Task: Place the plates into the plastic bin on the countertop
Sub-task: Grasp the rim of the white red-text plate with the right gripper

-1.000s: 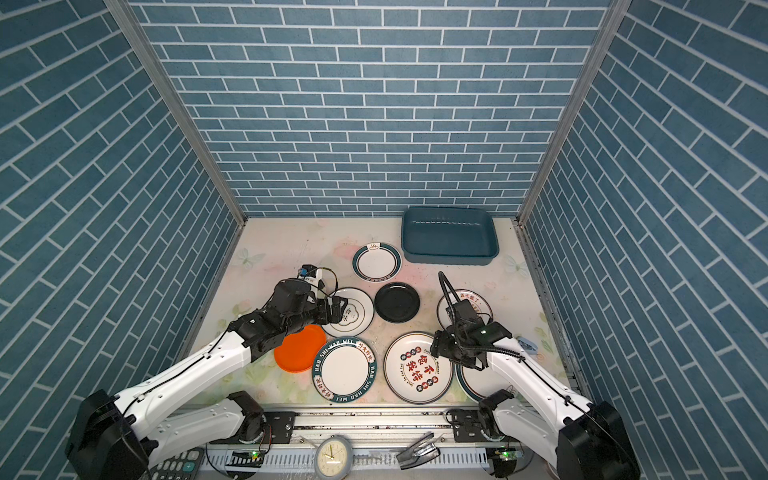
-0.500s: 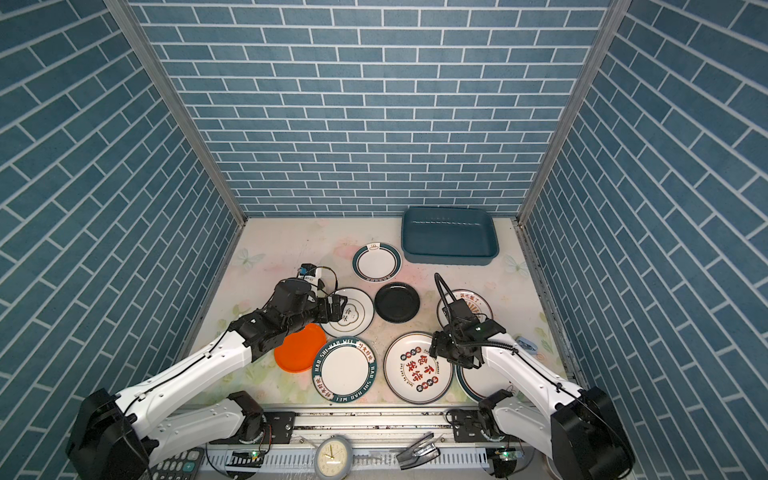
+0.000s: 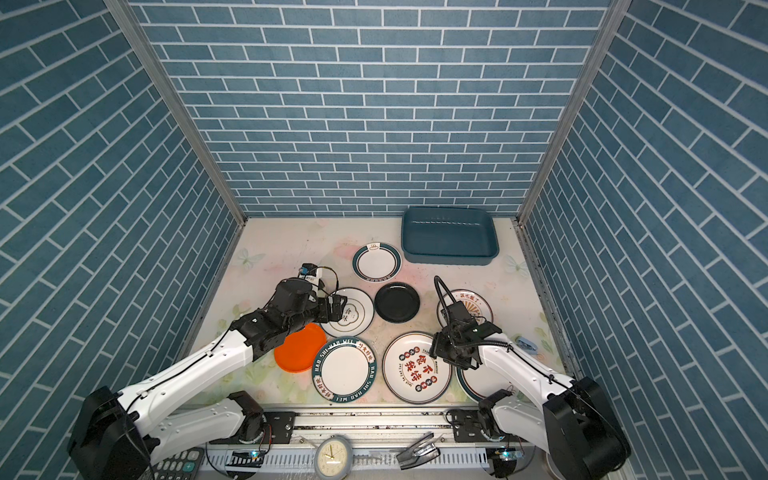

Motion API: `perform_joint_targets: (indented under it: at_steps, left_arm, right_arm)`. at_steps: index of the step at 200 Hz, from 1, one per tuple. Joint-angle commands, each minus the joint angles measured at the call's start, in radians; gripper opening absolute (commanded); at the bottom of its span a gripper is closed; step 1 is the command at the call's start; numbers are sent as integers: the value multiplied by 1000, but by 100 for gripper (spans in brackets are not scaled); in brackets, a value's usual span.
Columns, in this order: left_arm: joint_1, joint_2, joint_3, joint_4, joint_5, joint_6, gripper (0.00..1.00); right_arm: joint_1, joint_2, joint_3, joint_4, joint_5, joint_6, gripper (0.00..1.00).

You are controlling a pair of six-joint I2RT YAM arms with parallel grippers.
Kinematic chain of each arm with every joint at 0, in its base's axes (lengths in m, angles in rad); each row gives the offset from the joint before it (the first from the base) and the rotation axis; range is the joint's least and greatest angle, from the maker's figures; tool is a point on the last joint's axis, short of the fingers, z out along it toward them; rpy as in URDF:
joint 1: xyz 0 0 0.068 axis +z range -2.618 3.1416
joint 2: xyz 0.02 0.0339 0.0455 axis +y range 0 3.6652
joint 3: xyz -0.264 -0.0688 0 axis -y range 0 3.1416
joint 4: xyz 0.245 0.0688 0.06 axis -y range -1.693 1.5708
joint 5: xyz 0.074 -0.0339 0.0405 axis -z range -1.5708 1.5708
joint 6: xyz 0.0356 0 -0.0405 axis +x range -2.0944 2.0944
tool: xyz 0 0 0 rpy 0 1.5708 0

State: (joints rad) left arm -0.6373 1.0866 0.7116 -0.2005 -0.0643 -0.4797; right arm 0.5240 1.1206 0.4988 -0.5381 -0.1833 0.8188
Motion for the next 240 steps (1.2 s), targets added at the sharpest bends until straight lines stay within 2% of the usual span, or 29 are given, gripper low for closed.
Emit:
perform_joint_targets:
  at_steps: [1,10,50,104,187,240]
  left_arm:
    - [-7,-14,-10,-1,-25,19,100]
    - [-6,-16,-10,-8,-27,20,100]
    - [-6,-22,-9,-16,-36,23,100]
    - [-6,-31,-29,-19,-62,31,100]
    - [-6,-2,-20,-10,-56,29,100]
    - [-6,26,-17,4,-45,26,99]
  right_arm:
    - [6,17,-14,23,17,45,58]
    - [6,21,-14,29,20,49,52]
    - [7,53,-11,39,39,49,39]
    - [7,55,-8,57,80,75,31]
    - [7,-53,-58,100,140,125,8]
    - [6,-124,-85,94,177,141,0]
